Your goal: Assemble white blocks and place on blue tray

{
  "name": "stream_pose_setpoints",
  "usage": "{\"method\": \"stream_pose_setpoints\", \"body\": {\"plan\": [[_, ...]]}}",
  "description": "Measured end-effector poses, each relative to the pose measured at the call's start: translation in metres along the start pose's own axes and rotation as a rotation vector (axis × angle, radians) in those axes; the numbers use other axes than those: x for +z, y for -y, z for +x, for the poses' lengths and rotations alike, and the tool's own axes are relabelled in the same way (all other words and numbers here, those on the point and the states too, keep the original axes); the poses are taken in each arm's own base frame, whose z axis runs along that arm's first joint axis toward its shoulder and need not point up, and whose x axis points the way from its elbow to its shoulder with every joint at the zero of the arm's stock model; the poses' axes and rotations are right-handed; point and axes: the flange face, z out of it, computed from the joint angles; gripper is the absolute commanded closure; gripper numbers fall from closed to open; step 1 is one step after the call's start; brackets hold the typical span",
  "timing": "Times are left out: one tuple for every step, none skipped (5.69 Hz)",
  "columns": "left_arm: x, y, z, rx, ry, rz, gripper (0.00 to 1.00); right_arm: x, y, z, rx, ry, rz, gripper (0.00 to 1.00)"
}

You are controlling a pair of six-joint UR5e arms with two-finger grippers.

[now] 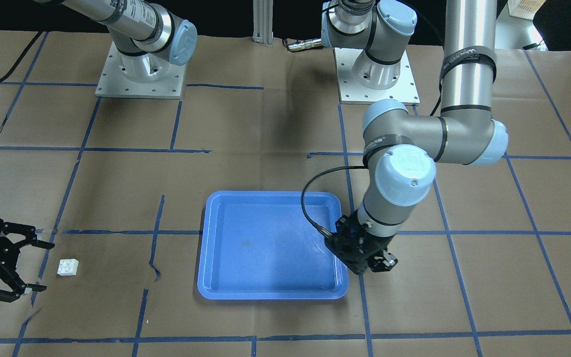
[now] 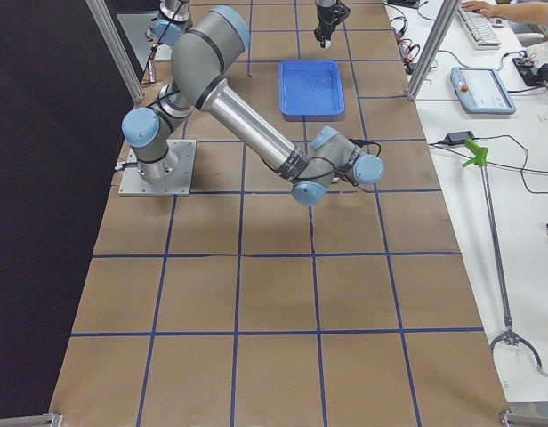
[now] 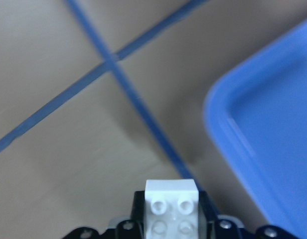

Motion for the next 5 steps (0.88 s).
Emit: {"method": "stream_pose_setpoints", "body": {"plan": [[0.008,0.023,0.045,0.192,-0.019,-0.011,1.0,0.013,-0.008,-0.002,0.009,0.015,0.016,0.0],[0.021,0.041,0.087,0.383,-0.038,-0.027,1.0,0.024,-0.013,-0.005,0.02,0.029,0.031,0.01],[0.032,0.048,0.112,0.548,-0.052,-0.043,1.0,0.032,-0.016,-0.01,0.029,0.04,0.042,0.26],[0.041,0.051,0.119,0.614,-0.052,-0.041,0.96,0.034,-0.016,-0.011,0.036,0.044,0.046,0.52],[0.054,0.055,0.119,0.63,-0.037,-0.026,0.94,0.032,-0.015,-0.01,0.038,0.041,0.043,0.7]]}}
